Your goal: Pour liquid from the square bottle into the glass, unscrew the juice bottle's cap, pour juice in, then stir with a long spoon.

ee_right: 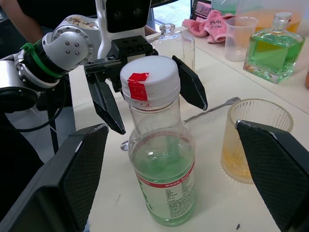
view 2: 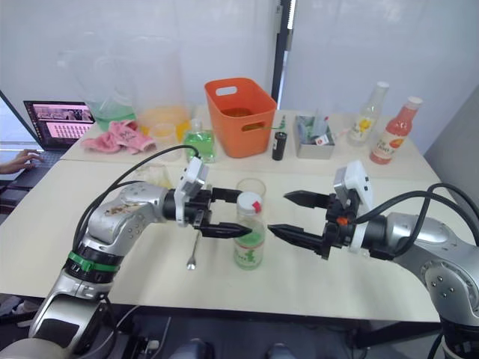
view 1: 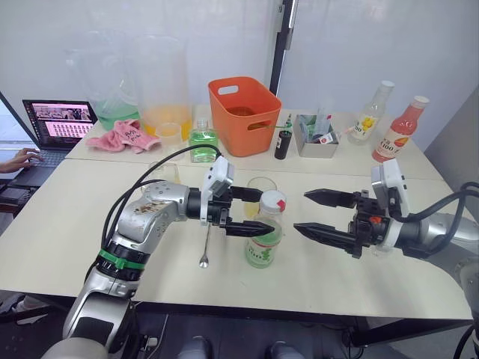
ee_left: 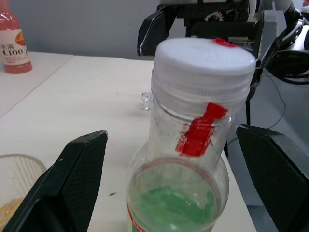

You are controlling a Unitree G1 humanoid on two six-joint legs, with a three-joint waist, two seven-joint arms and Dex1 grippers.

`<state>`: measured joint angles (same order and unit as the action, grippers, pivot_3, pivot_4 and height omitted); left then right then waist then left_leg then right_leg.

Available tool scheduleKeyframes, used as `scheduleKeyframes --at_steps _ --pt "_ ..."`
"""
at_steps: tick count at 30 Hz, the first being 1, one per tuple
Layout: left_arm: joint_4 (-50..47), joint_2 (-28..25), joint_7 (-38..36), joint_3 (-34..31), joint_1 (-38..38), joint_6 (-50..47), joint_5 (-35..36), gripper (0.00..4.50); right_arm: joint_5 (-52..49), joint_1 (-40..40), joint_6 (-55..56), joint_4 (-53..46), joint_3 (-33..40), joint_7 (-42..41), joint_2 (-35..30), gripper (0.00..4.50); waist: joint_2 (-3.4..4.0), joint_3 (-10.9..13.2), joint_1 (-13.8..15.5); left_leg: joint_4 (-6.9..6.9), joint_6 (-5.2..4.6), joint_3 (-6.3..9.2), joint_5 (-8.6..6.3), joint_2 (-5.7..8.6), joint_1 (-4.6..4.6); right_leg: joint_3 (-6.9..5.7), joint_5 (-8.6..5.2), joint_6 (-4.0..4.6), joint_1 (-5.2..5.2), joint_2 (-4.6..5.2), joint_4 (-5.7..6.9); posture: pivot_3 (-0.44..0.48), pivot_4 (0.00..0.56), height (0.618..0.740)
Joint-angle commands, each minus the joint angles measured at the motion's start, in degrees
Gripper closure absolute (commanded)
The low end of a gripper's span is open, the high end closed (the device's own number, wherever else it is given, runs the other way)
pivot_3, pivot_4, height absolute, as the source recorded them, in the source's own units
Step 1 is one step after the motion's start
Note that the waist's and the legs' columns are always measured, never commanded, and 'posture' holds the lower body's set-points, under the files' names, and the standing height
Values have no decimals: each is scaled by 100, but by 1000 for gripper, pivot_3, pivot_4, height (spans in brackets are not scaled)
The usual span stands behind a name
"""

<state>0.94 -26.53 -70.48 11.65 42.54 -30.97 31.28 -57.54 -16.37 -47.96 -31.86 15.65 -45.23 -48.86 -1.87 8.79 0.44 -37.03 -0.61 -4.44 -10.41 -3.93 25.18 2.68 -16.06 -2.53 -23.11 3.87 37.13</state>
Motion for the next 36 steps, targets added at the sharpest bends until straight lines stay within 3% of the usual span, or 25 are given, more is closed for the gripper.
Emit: scheduleKeyframes --at_steps 1,7,10,16,18,22,27,36 --pt "56 86 -131 -13 215 105 -38 0 -93 50 103 -232 264 146 -29 30 0 0 8 0 0 0 0 0 0 0 0 0 0 0 0 0 150 739" --pt "126 185 -261 4 281 58 -59 0 -137 87 94 -316 297 303 -20 30 0 0 7 -1 0 3 0 0 1 0 0 0 1 -1 0 0 150 739" --pt "137 221 -284 -3 300 43 -76 793 -151 94 96 -334 305 348 -25 0 0 0 9 -1 0 3 0 1 1 0 0 0 1 -1 0 0 150 739" --pt "97 196 -363 10 242 42 -111 2818 -222 64 94 -386 297 455 -3 0 0 0 7 -1 0 5 0 1 1 0 0 0 1 -1 0 0 150 739" --pt "92 192 -381 19 226 75 -152 3169 -258 13 95 -405 273 502 -2 0 0 0 7 -1 0 6 0 1 1 0 0 0 1 -2 0 0 150 739" --pt "91 191 -431 50 197 247 -249 3189 -320 -190 73 -467 112 622 23 0 0 0 1 -1 0 7 0 1 2 0 0 0 1 -2 0 0 150 739" --pt "22 225 -365 0 163 495 -344 3189 -408 -841 -204 -650 -457 1367 311 0 0 0 -27 -1 0 14 0 -1 2 0 0 0 0 -7 1 0 150 739" --pt "-58 216 -345 25 105 607 -444 3189 -427 -1146 -485 -837 -962 2171 652 0 0 0 -11 -10 0 24 0 0 14 1 0 0 0 -9 0 0 150 739"
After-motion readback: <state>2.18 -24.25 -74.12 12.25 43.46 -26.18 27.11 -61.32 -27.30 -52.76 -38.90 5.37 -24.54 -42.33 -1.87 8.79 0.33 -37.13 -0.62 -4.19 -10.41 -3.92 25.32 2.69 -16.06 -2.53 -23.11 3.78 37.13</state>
